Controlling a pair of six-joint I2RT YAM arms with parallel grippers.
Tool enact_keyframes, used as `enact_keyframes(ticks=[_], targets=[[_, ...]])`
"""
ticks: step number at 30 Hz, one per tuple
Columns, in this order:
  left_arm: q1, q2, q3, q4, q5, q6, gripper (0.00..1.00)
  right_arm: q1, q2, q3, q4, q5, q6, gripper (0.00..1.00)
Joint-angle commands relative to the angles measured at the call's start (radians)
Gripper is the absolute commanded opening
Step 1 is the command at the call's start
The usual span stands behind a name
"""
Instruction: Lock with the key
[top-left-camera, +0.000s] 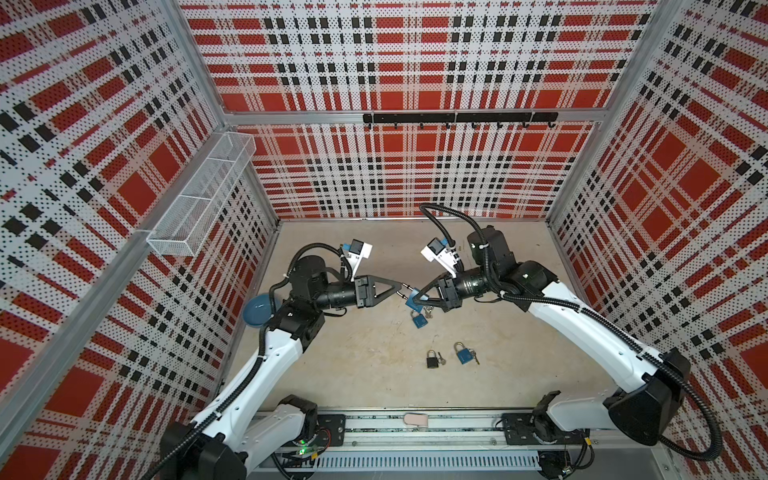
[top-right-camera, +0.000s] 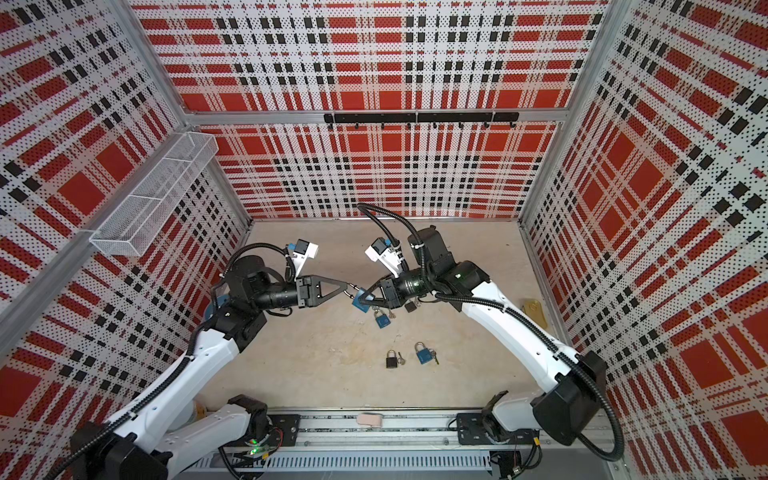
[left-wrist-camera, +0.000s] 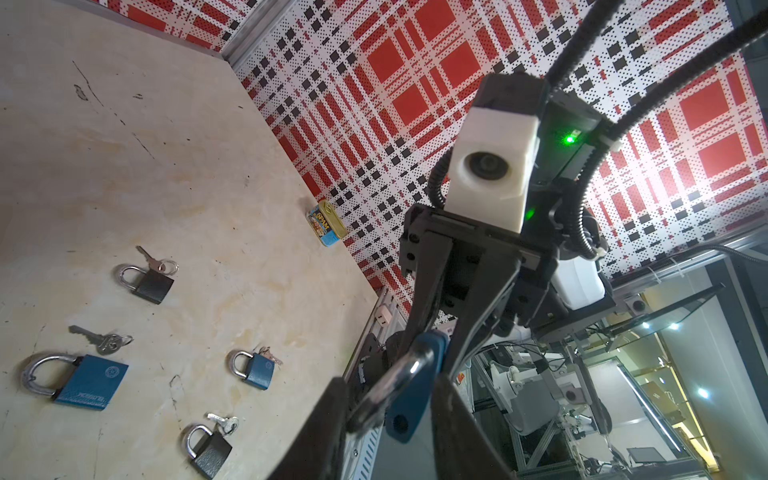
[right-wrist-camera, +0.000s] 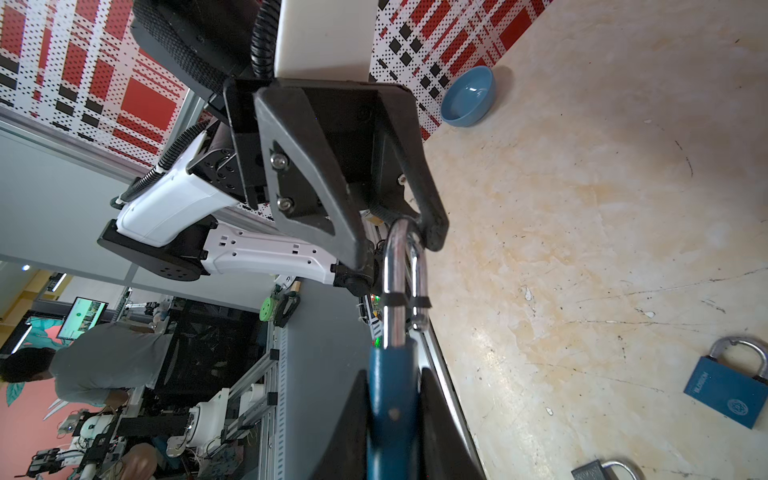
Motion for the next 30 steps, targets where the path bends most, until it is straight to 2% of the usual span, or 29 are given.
enact_keyframes(ticks=[1,5,13,18,20,21,30], targets=[[-0.006,-0.014,-0.007,0.045,0.021,-0.011,0.34,-0.006,-0.002,0.034,0.058,-0.029,0.005,0.0],[-0.009,-0.008,-0.009,0.05,0.02,-0.013,0.27,-0.007,-0.003,0.032,0.065,-0.034,0.011,0.0],[-0.012,-0.004,-0.028,0.054,0.019,-0.017,0.23,-0.014,-0.001,0.031,0.091,-0.062,0.036,0.0],[-0.012,-0.013,-0.038,0.056,0.007,-0.018,0.11,-0.014,0.003,0.028,0.113,-0.097,0.058,0.0],[-0.012,-0.012,-0.038,0.058,0.005,-0.017,0.01,-0.015,0.004,0.026,0.114,-0.102,0.061,0.0],[-0.012,-0.012,-0.037,0.059,0.005,-0.019,0.0,-0.014,0.004,0.024,0.113,-0.102,0.061,0.0],[-0.019,-0.01,-0.045,0.065,-0.011,-0.018,0.0,-0.015,-0.002,0.001,0.185,-0.136,0.117,0.0]])
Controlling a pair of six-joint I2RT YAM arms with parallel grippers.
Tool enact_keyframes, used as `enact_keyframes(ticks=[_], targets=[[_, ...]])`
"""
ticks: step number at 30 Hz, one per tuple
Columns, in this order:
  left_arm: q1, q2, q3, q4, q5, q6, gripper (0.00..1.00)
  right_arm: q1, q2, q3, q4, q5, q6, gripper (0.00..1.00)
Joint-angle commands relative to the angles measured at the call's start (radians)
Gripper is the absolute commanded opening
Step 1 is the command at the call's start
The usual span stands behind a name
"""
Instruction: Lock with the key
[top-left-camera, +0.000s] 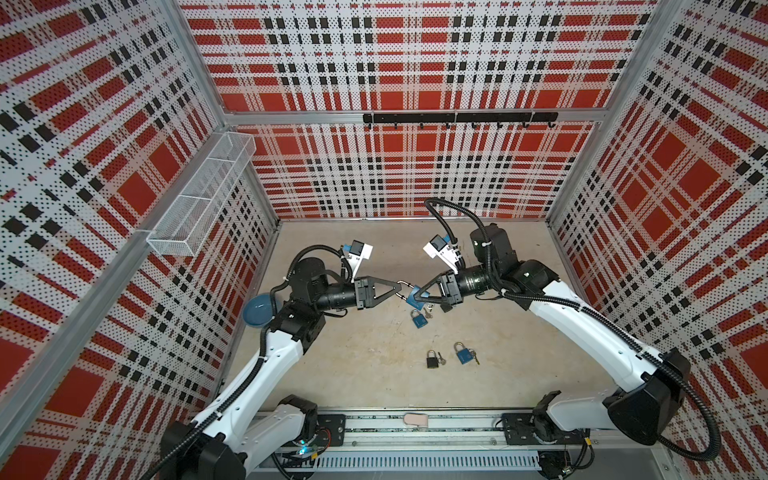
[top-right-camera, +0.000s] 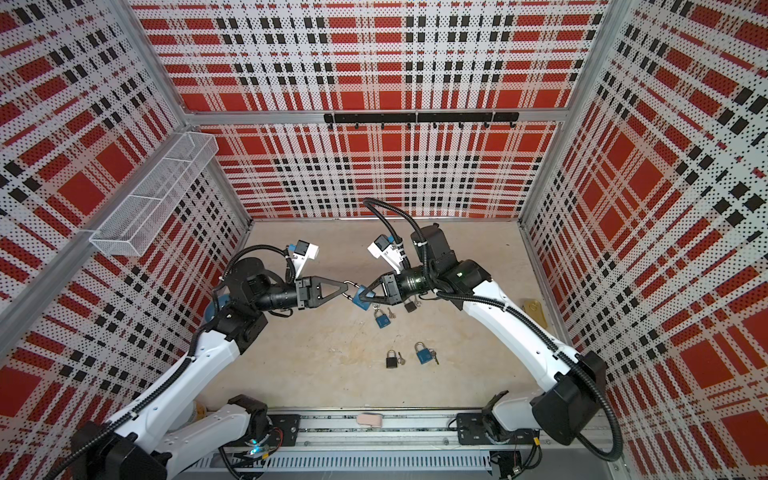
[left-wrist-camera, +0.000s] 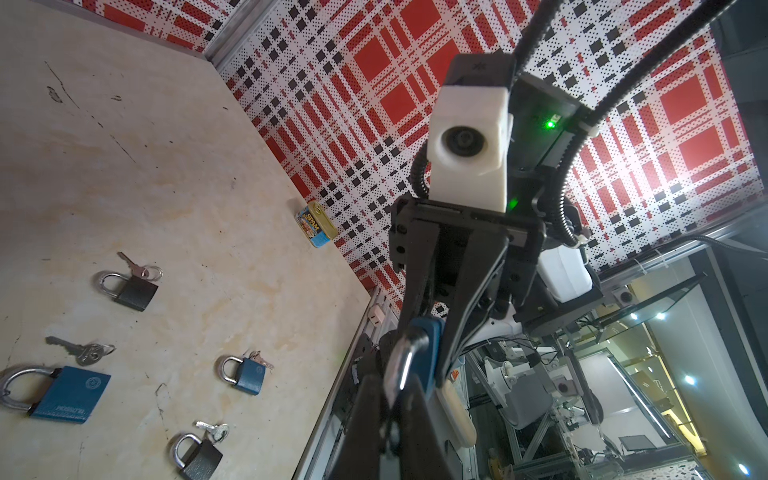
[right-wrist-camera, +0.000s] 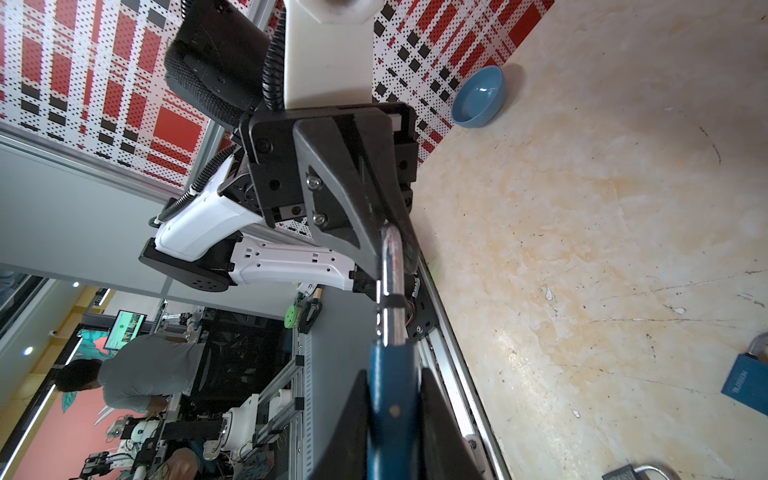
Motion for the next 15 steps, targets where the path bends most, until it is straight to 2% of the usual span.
enact_keyframes(ticks=[1,15], targets=[[-0.018,-0.007,-0.025,0.002,-0.023,0.003,0.0,0.003,-0.003,0.004,0.145,-0.078,0.024,0.0],[-0.084,-0.017,-0.065,0.045,-0.065,-0.009,0.0,0.005,0.007,-0.036,0.294,-0.107,0.135,0.0]])
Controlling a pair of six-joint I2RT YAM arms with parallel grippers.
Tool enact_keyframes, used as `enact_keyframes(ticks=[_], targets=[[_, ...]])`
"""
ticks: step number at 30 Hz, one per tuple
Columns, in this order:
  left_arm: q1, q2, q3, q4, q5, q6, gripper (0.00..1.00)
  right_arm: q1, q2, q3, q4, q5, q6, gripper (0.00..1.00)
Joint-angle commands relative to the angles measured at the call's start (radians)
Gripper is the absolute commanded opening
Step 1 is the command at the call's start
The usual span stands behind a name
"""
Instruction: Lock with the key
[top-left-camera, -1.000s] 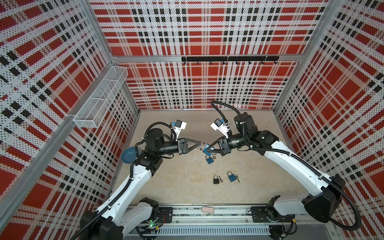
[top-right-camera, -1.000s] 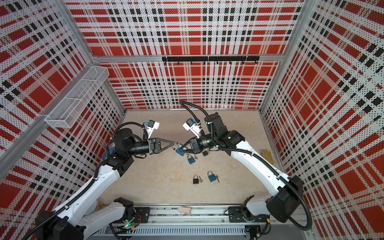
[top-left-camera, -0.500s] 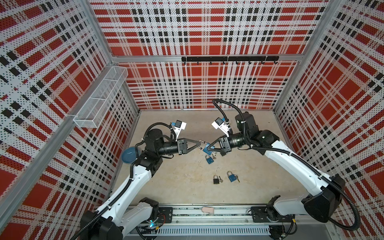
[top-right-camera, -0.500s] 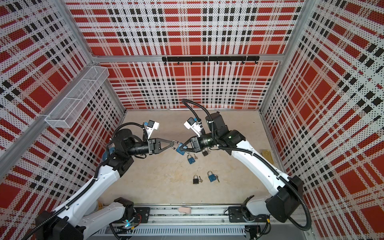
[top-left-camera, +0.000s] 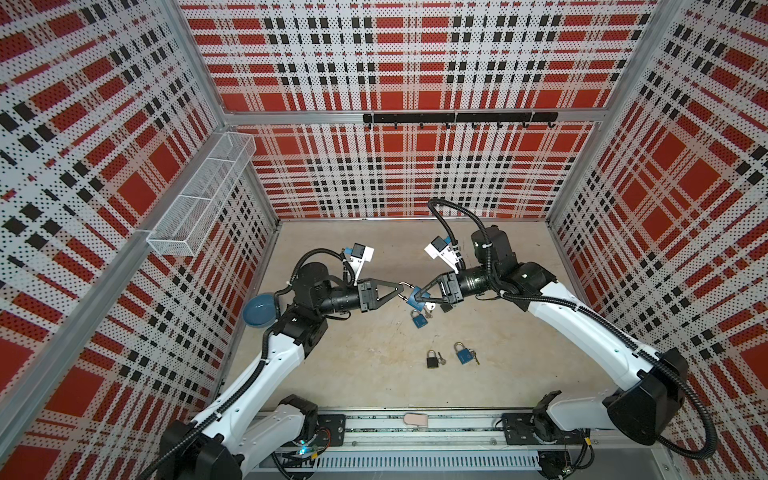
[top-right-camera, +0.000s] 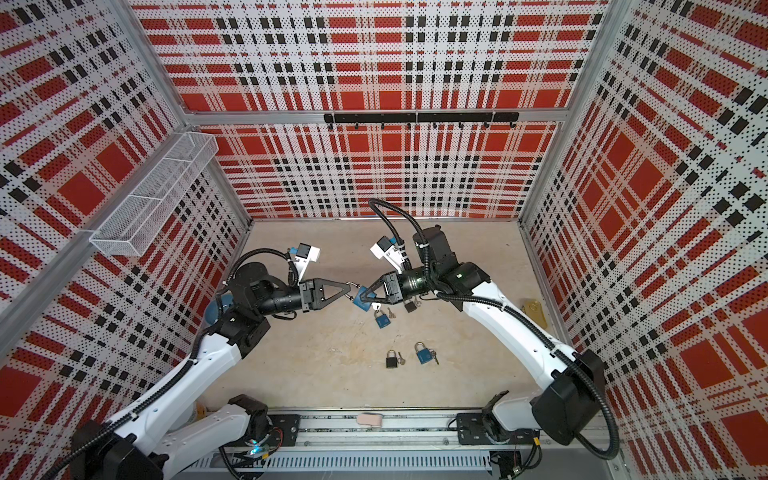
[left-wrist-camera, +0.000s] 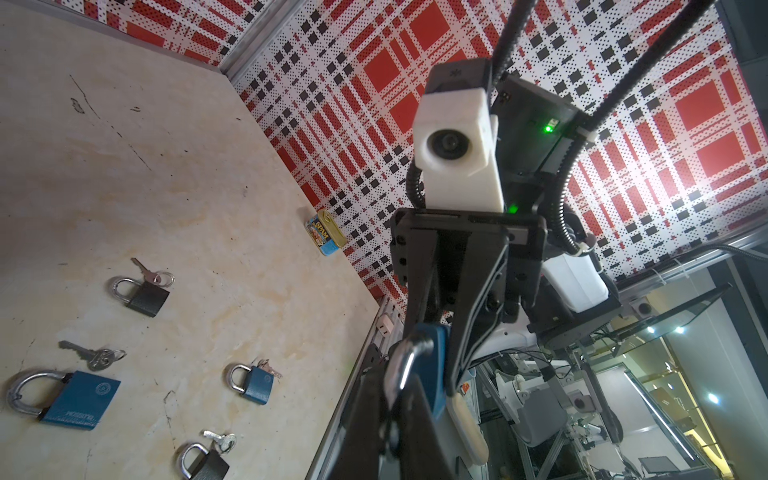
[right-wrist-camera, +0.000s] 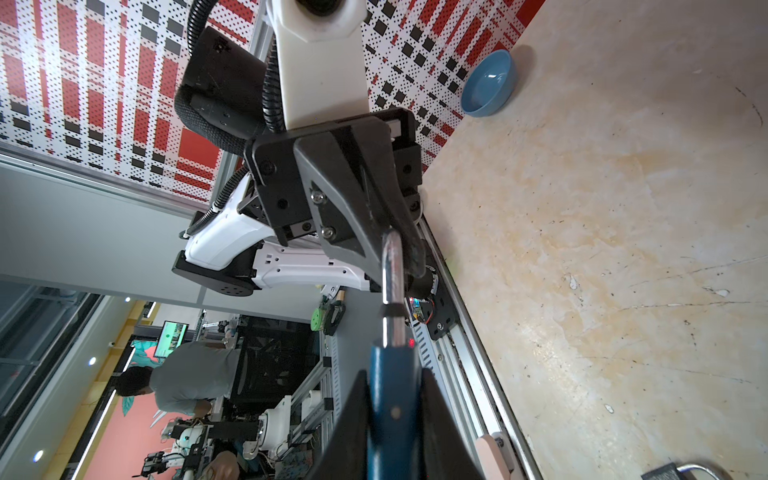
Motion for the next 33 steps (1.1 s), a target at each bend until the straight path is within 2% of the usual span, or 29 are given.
enact_keyframes(ticks=[1,16,24,33], targets=[[-0.044,-0.003,-0.026,0.006,0.006,-0.007,0.0,0.02,0.005,0.013,0.227,-0.048,0.029,0.0],[-0.194,0.014,-0.09,0.113,-0.077,-0.072,0.0,0.018,0.037,0.032,0.274,0.012,0.038,0.0],[-0.235,0.026,-0.098,0.143,-0.089,-0.093,0.0,0.019,0.044,0.032,0.301,0.032,0.038,0.0],[-0.334,0.065,-0.104,0.194,-0.111,-0.122,0.0,0.016,0.065,0.044,0.327,0.056,0.034,0.0]])
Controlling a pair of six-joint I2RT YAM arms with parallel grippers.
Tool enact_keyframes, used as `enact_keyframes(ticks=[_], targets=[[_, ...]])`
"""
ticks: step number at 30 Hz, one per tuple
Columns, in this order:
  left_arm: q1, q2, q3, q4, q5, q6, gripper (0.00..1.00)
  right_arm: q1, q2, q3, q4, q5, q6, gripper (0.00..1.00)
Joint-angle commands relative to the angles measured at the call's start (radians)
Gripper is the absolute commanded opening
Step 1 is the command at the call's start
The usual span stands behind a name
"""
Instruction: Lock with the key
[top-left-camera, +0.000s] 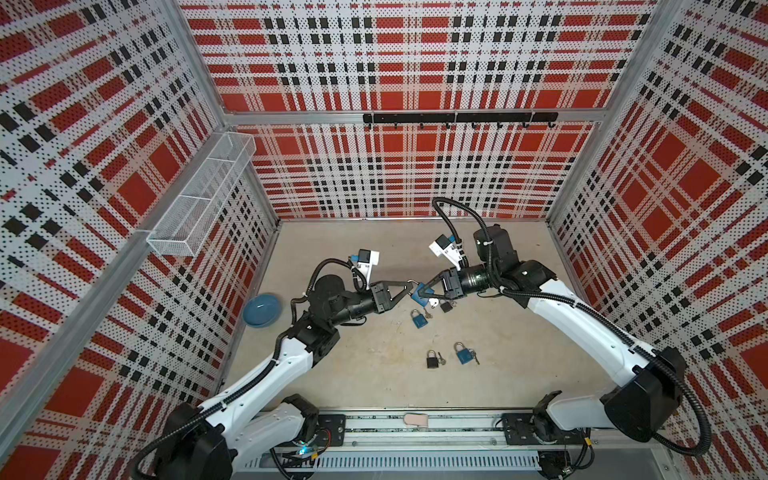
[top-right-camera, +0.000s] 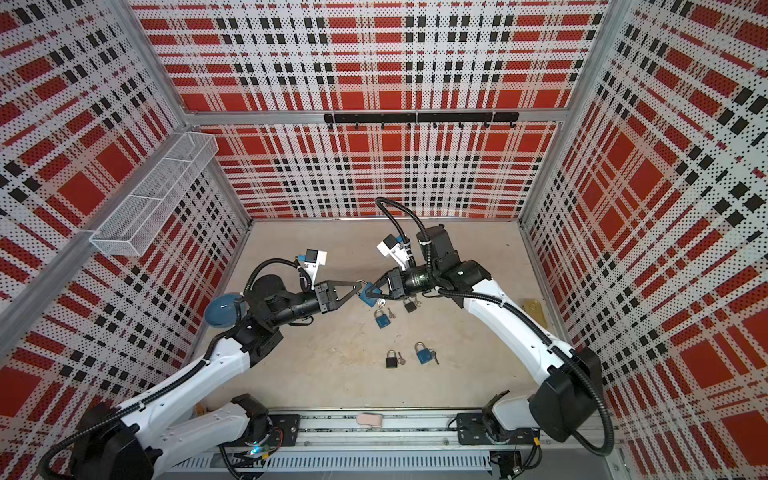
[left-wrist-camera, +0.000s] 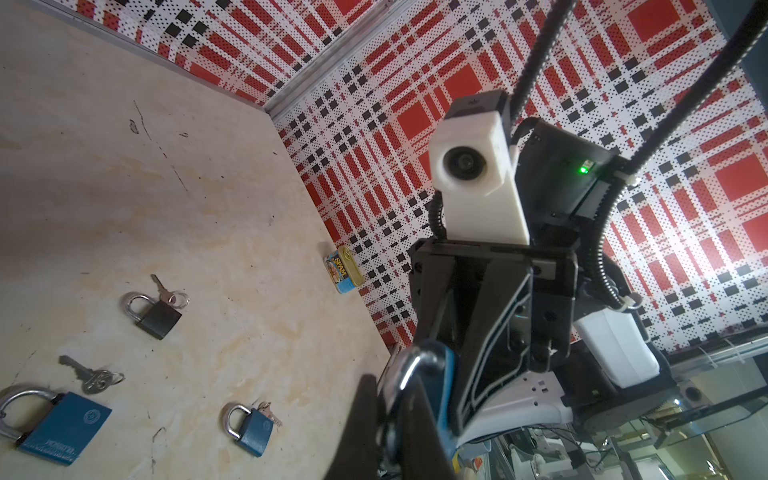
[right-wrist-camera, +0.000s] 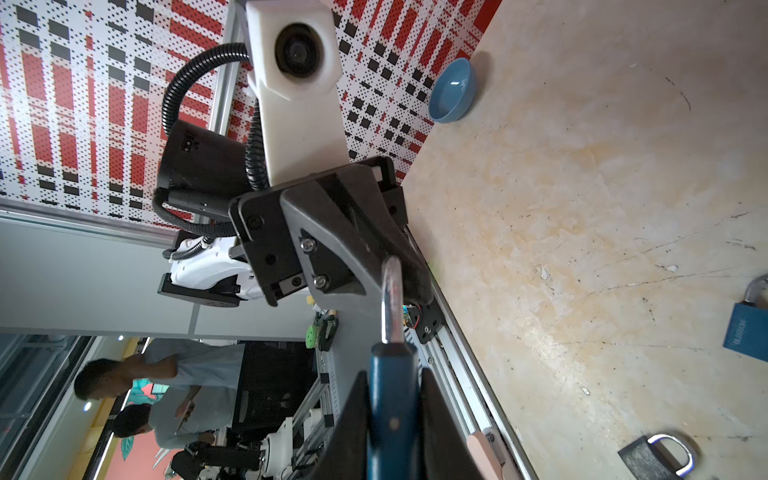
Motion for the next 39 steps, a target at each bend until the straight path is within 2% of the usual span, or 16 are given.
enact_keyframes(ticks=[1,4,9,14,20,25,29,33,35,39], targets=[[-0.159,0.031,-0.019,0.031,0.22,-0.007,0.0,0.052,0.049,0.049,0.35,0.012,0.005,0.0],[-0.151,0.007,-0.026,0.034,0.194,-0.008,0.0,0.053,0.05,0.052,0.353,0.012,0.006,0.0],[-0.048,-0.041,-0.025,0.034,0.2,-0.018,0.0,0.052,0.037,0.044,0.327,0.018,-0.007,0.0],[0.073,-0.06,0.012,0.012,0.258,-0.011,0.0,0.052,0.013,0.007,0.305,0.038,-0.028,0.0],[0.146,-0.043,0.06,0.002,0.316,0.001,0.0,0.052,-0.005,-0.035,0.312,0.042,-0.024,0.0],[0.175,-0.031,0.088,-0.001,0.343,0.012,0.0,0.053,-0.014,-0.047,0.318,0.039,-0.018,0.22],[0.195,-0.023,0.103,0.001,0.361,0.016,0.0,0.052,-0.019,-0.064,0.344,0.029,-0.001,0.32],[0.22,-0.025,0.103,-0.002,0.372,0.016,0.0,0.052,-0.021,-0.085,0.366,0.025,0.011,0.39],[0.233,-0.027,0.103,-0.003,0.377,0.013,0.0,0.053,-0.024,-0.091,0.371,0.025,0.012,0.47],[0.256,-0.036,0.106,-0.004,0.386,0.009,0.0,0.046,-0.029,-0.112,0.396,0.022,0.031,0.48]])
